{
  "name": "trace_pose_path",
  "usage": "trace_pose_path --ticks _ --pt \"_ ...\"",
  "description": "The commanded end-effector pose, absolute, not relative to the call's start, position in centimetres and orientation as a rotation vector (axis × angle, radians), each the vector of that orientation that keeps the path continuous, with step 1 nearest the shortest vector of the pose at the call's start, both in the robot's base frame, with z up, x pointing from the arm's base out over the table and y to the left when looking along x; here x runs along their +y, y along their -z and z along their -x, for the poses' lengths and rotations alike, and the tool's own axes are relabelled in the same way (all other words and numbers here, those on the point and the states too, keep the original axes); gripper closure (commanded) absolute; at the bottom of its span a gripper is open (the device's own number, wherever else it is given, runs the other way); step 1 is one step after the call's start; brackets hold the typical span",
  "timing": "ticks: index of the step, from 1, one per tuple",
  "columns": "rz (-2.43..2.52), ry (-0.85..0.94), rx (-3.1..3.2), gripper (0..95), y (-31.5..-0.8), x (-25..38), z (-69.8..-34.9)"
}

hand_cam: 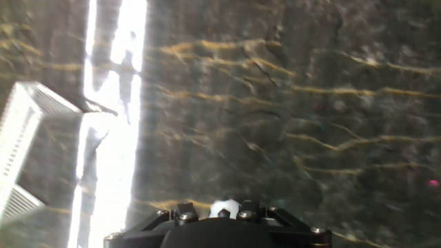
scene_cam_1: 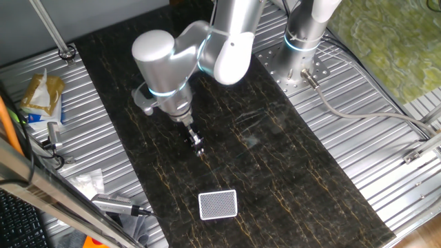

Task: Push the soccer ball into the goal

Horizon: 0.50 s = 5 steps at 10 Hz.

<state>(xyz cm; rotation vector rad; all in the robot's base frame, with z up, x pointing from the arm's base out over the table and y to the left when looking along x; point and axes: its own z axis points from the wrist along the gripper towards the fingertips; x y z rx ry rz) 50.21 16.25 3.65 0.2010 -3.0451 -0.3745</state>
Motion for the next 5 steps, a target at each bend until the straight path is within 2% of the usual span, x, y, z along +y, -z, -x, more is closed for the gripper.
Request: trace_pose_path --ticks 1,5 --pt "-0.142 0.391 -3.036 57.0 -4.7 18.6 -51.0" --pt "-0.105 0.359 -3.027 57.0 -5.1 20.6 -51.6"
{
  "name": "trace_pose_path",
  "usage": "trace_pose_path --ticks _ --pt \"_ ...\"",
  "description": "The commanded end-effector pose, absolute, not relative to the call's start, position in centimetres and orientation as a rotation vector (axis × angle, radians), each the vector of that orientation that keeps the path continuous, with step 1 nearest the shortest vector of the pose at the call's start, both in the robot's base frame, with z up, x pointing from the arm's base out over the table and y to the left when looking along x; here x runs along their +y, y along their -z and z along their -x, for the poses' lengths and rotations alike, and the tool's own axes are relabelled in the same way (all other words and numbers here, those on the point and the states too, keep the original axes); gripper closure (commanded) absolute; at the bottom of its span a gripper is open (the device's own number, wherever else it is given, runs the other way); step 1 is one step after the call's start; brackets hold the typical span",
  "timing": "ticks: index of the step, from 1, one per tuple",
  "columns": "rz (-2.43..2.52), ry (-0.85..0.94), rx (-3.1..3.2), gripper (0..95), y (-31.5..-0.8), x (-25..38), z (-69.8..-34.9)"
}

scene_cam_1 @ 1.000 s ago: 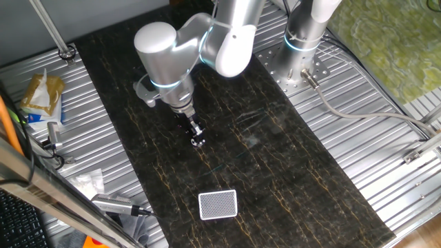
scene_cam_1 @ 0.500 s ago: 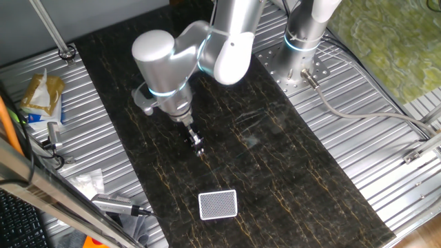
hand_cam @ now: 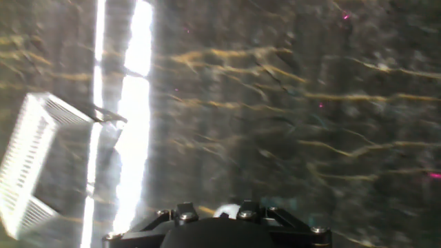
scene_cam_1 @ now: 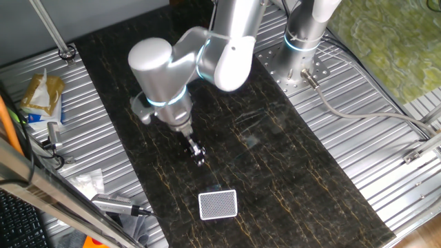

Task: Push the soccer ball into the goal

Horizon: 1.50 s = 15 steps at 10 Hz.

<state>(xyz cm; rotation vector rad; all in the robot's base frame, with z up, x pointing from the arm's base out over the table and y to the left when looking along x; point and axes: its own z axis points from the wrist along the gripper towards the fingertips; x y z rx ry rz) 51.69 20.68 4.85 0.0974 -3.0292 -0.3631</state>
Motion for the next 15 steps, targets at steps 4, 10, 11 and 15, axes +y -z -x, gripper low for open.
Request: trace_pose_path --ticks 4,10,11,15 --pt "-0.105 0.339 -3.029 57.0 -5.3 20.2 -51.2" --pt "-0.024 0.406 -3.029 57.0 -4.3 19.7 -49.3" --pt "-0.015 0.407 -3.034 57.0 -4.0 20.0 -49.1" --pt "0.025 0.445 -3.057 57.0 -3.5 21.2 -49.4"
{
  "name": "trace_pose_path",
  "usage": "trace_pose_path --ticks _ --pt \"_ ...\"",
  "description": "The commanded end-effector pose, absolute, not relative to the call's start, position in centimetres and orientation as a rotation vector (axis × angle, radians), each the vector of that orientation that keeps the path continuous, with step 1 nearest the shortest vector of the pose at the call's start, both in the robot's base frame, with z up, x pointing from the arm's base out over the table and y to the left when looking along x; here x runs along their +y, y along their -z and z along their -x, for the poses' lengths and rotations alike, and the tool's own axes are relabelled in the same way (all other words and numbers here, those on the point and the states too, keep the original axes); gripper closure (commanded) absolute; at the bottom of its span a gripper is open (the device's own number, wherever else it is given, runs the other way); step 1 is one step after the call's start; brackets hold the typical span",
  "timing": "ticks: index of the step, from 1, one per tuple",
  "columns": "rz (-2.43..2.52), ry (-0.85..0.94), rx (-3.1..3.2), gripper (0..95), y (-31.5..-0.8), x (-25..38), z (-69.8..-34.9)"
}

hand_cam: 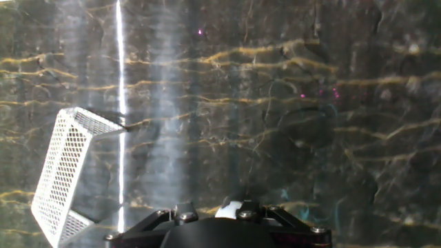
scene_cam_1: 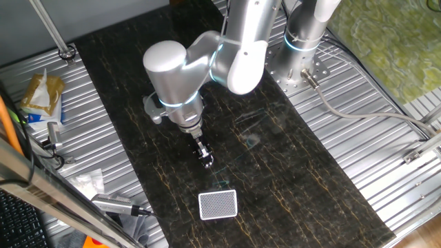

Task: Push the soccer ball into the goal

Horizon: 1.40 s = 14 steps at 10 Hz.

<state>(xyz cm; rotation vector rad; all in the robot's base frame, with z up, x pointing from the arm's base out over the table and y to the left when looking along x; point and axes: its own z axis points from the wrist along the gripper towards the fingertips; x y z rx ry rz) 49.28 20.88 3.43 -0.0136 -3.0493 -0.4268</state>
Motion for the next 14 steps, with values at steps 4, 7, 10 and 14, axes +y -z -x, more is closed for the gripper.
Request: trace_pose_path --ticks 4,7,10,14 --pt "0.046 0.448 -3.057 57.0 -3.9 22.3 -50.3" --pt "0.000 0.395 -3.064 57.0 -3.9 22.2 -50.3" --pt "-0.051 0.350 -3.064 57.0 -4.6 20.8 -49.6" --pt "-0.128 0.321 -3.059 57.0 -5.6 18.6 -48.2"
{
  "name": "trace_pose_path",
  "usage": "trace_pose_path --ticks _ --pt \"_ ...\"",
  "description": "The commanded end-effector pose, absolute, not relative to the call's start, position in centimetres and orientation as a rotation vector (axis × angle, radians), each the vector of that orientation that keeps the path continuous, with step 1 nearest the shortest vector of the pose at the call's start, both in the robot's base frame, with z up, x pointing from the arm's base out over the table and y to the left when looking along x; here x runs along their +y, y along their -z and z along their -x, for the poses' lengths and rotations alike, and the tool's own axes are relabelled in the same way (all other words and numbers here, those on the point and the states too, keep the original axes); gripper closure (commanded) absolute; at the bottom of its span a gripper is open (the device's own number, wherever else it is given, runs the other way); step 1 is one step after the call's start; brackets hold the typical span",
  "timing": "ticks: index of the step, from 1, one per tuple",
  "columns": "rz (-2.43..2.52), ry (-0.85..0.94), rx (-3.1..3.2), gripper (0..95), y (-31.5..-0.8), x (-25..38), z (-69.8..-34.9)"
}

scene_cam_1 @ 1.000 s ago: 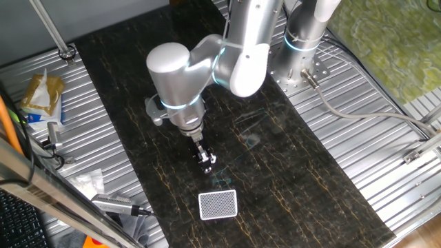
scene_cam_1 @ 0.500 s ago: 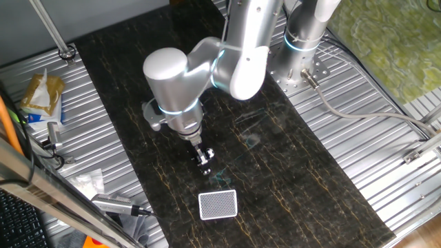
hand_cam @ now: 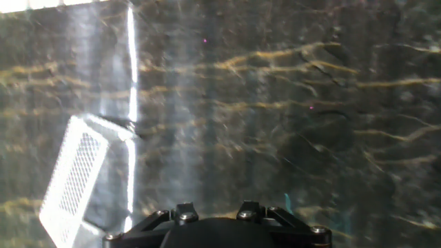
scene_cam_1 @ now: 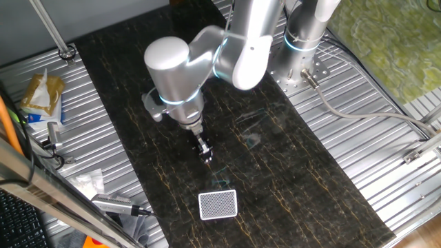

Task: Push the soccer ball into the goal

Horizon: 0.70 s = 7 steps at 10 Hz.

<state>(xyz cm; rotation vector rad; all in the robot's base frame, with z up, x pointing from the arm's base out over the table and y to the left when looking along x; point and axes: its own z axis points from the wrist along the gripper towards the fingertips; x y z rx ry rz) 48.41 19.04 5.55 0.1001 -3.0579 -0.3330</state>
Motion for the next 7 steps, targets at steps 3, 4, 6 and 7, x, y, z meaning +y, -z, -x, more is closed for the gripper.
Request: trace_pose_path --ticks 3,4,6,7 --pt "-0.148 0.324 -3.061 57.0 -5.7 17.7 -47.6" --pt "-0.156 0.323 -3.061 76.0 -5.7 17.4 -47.5" --pt "-0.175 0.324 -3.066 76.0 -5.3 17.0 -47.2" --pt "-0.182 0.321 -3.066 76.0 -5.1 16.9 -47.2"
